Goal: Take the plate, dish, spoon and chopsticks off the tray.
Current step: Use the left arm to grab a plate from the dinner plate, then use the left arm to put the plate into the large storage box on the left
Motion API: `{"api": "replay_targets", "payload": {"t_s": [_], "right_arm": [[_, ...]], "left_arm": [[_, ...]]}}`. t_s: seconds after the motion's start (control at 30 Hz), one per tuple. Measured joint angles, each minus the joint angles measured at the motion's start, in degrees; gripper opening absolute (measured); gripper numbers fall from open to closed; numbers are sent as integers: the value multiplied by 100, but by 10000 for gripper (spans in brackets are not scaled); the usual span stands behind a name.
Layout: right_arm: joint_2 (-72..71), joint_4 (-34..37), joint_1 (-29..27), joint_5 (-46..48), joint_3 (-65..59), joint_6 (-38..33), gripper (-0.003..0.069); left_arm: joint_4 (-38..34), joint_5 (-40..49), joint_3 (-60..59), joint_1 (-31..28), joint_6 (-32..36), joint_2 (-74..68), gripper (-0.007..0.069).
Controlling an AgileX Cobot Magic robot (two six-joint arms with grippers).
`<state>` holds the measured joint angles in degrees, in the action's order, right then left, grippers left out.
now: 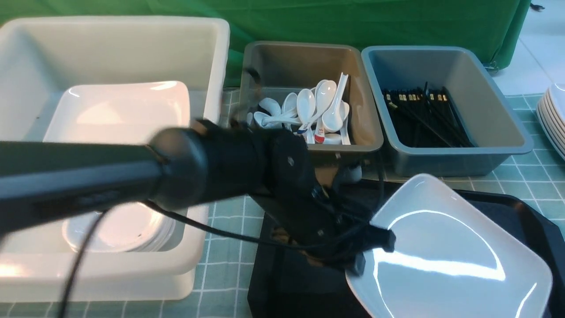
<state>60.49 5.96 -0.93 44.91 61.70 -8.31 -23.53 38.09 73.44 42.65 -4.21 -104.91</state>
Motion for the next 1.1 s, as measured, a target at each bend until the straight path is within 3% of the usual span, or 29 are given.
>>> {"api": "replay_targets", "payload": {"t_s": [0.4, 0.7, 1.1], "right_arm": [[0, 0, 0, -36, -5, 0, 496], [0, -5, 0, -61, -5, 0, 496], [0, -5, 0, -67, -5, 0, 496]], "left_arm": [[133, 581, -36, -903, 352, 1462, 29], [-59, 894, 30, -1222, 602, 1577, 31], [-400, 1859, 1437, -2257, 921, 1680, 30]]}}
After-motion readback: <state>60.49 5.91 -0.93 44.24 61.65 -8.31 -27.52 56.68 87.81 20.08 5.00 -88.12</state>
